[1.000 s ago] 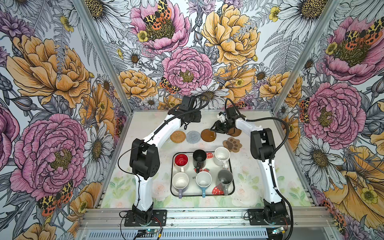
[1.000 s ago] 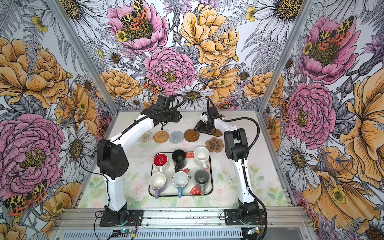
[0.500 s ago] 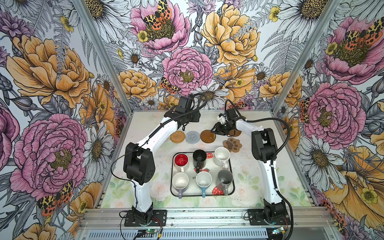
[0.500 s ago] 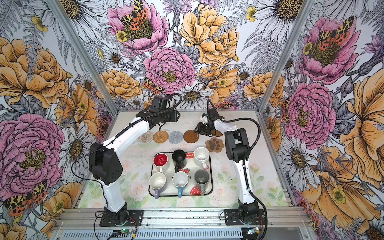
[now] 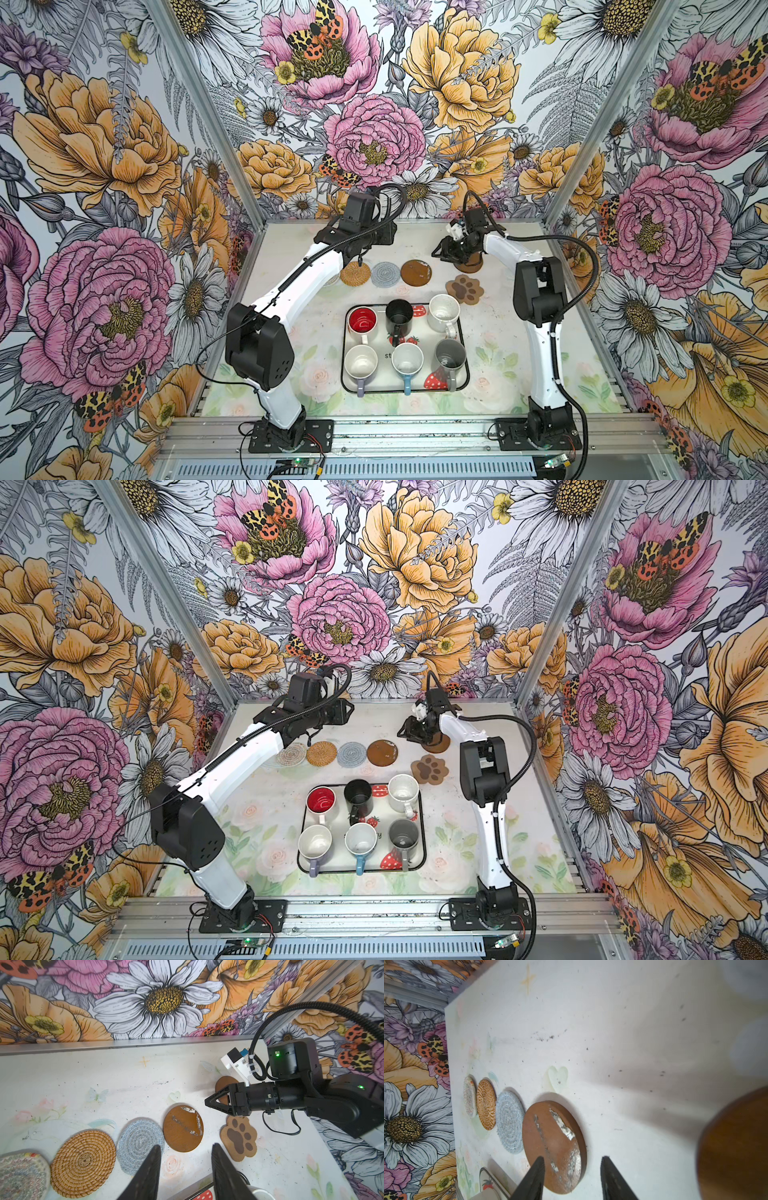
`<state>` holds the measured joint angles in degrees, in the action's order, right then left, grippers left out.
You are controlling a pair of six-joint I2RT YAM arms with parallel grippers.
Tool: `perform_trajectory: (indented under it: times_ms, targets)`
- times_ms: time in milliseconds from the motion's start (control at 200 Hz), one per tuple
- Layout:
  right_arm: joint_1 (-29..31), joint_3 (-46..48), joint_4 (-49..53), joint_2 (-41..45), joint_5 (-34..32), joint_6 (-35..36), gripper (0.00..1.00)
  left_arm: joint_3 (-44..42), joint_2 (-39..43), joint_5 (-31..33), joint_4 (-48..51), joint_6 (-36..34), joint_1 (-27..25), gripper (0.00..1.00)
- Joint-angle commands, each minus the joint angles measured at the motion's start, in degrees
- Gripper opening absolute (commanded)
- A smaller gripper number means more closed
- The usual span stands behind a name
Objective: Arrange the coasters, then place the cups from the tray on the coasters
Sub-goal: 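Raise the left gripper while right gripper moves down onto the cork paw coaster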
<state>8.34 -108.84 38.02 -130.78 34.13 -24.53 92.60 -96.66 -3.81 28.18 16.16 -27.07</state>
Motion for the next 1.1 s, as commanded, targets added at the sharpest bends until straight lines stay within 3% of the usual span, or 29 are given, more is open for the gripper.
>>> perform_trajectory:
  times_ms: [0, 425, 836, 1096]
  targets:
    - [-2.2, 4.2, 0.2, 7.4, -1.9, 1.2, 0.46, -3.0, 3.7, 0.8, -4.1, 1.0, -0.7, 0.43]
    - [-8.1, 26.3, 0.0, 21.2, -10.2, 5.2, 0.45, -10.1, 11.7, 0.6, -7.5, 2.0, -1.1, 0.43]
    - [-8.6, 38.7, -5.2, 25.5, -12.1, 3.8, 0.44, -13.6, 12.9, 0.7, -8.4, 3.3, -2.5, 0.43]
    - [-8.5, 45.8, -10.2, 27.0, -9.6, 1.1, 0.44, -14.1, 12.4, 0.5, -9.0, 4.0, -3.0, 0.43]
